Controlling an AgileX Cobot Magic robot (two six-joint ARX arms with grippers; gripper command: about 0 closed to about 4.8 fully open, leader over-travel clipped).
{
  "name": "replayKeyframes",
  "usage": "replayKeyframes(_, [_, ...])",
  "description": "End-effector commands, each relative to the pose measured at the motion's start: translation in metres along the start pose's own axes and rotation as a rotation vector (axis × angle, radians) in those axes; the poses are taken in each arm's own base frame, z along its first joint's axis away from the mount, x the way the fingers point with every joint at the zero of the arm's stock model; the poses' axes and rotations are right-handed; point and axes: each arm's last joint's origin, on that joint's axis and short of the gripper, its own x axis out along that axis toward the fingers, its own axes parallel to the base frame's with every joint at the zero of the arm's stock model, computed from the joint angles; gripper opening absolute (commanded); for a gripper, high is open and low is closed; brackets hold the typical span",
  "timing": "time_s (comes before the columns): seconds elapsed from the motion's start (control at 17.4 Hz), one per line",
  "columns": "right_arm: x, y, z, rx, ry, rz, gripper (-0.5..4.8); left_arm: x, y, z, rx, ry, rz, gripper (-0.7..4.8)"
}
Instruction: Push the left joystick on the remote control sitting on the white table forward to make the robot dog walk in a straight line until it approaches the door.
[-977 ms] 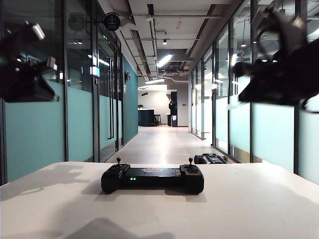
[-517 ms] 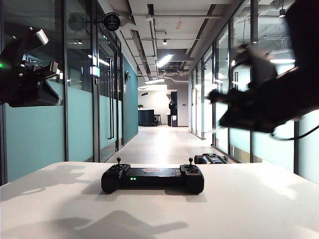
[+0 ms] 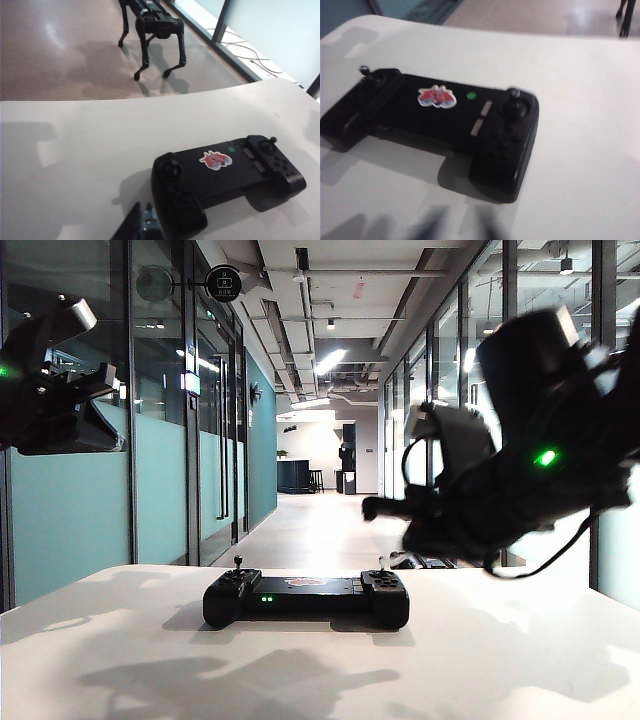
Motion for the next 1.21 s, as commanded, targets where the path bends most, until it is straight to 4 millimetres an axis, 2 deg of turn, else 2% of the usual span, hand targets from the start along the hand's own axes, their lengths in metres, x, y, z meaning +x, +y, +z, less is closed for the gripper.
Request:
replayKeyframes(0.06, [0.009, 0.004, 0.001, 0.019, -0.02, -0.033, 3.0, 0.0, 0.0, 0.004, 0.013, -0.025, -0.006, -0.05])
replayKeyframes(0.23, [0.016, 0.009, 0.002, 0.014, -0.032, -0.068, 3.43, 0.0, 0.0, 0.004, 0.013, -0.026, -0.006, -0.05])
replayKeyframes(0.8, [0.052, 0.016, 0.007, -0.006, 0.045, -0.116, 3.42, 0.0, 0.0, 0.004, 0.013, -0.026, -0.006, -0.05])
replayKeyframes(1.21, [0.058, 0.006, 0.001, 0.0, 0.076, -0.123, 3.42, 0.0, 0.0, 0.004, 0.013, -0.026, -0.006, -0.05])
